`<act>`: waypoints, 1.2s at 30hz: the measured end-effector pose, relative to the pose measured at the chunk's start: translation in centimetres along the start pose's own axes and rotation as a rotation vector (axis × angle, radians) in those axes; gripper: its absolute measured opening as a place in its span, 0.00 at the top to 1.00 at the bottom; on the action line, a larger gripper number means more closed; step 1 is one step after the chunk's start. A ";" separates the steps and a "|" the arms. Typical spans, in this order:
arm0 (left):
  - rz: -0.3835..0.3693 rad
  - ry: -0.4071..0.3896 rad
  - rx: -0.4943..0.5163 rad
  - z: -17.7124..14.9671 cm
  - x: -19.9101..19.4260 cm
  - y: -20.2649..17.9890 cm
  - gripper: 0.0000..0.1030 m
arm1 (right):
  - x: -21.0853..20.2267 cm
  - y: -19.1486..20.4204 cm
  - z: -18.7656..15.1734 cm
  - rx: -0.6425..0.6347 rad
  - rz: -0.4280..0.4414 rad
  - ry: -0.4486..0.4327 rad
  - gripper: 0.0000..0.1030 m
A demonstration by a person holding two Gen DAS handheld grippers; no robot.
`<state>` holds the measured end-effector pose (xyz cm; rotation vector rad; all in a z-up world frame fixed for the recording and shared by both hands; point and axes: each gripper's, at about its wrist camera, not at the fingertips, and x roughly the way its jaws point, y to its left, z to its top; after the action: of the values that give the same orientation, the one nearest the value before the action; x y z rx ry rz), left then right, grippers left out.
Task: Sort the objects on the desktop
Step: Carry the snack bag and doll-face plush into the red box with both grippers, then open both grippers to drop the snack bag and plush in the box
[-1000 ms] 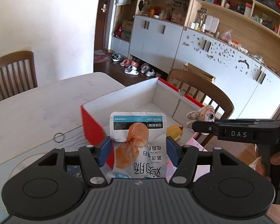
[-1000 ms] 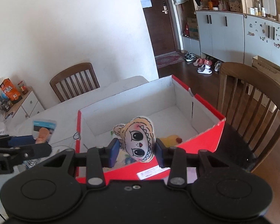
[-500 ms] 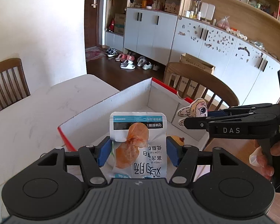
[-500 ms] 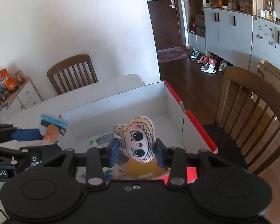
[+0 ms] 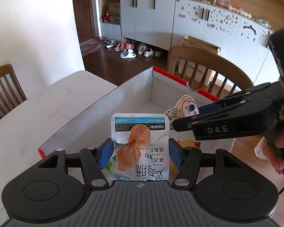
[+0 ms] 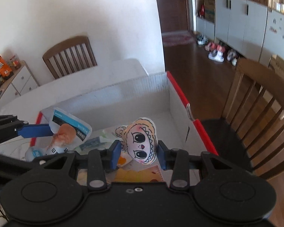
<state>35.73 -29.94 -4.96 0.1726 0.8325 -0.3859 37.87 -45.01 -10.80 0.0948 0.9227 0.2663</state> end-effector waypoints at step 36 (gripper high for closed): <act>-0.001 0.147 -0.033 -0.9 3.0 1.1 0.39 | 4.3 0.6 -0.4 -0.142 -0.021 0.223 0.39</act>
<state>37.40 -29.42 -7.78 0.1716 0.9831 -0.3631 39.87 -43.32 -14.28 -0.0771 1.1227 0.3266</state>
